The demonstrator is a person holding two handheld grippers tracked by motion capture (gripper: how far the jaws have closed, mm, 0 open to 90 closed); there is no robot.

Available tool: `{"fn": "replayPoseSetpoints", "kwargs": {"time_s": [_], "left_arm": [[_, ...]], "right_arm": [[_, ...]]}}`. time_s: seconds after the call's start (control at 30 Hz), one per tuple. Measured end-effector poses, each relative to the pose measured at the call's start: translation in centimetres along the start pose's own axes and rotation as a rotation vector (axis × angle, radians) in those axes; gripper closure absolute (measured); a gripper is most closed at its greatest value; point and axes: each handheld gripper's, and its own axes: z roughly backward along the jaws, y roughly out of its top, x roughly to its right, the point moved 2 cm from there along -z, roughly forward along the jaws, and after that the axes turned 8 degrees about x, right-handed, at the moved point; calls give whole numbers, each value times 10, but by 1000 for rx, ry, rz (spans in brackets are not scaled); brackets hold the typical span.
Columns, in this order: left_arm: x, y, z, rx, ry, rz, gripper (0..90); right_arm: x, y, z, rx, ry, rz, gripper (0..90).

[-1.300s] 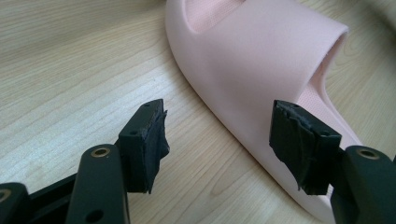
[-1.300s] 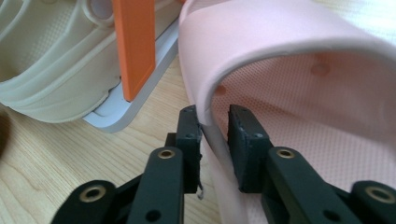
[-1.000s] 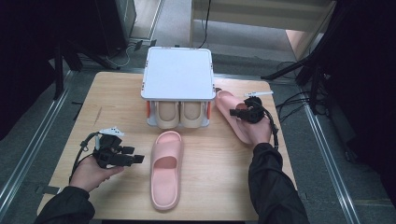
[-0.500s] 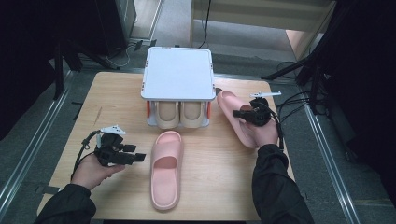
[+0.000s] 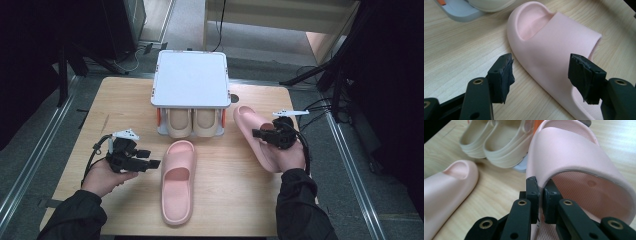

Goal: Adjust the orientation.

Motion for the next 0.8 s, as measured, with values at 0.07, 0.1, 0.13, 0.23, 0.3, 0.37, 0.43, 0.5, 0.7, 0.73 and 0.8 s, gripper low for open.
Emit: {"fn": "replayPoseSetpoints", "kwargs": {"time_s": [0.07,0.1,0.13,0.23,0.3,0.37,0.43,0.5,0.7,0.73,0.8], "left_arm": [[0,1,-1,-7,-4,-9,362],[0,1,-1,-5,-5,-8,362],[1,2,-2,-11,-5,-14,362],[1,5,-5,-12,-11,-19,362],[1,6,-6,-13,-16,-19,362],[0,8,-8,-21,-15,-30,369],[0,10,-11,-22,-19,-34,378],[1,12,-13,-13,-26,-37,383],[2,17,-16,-18,-39,-61,460],[2,19,-17,-16,-39,-59,460],[3,21,-18,-17,-45,-65,481]], "right_arm": [[-3,-3,4,-1,4,-3,857],[-6,-5,7,-2,10,3,858],[-11,-8,12,-3,12,7,857],[-21,-15,18,-6,25,7,857],[-25,-17,19,-9,28,4,857],[-30,-21,20,-22,22,4,857],[-39,-28,20,-43,23,17,857],[-43,-31,20,-48,28,13,857],[-63,-46,17,-64,44,20,857],[-63,-46,17,-64,44,20,857],[-70,-50,15,-74,44,23,857]]}}
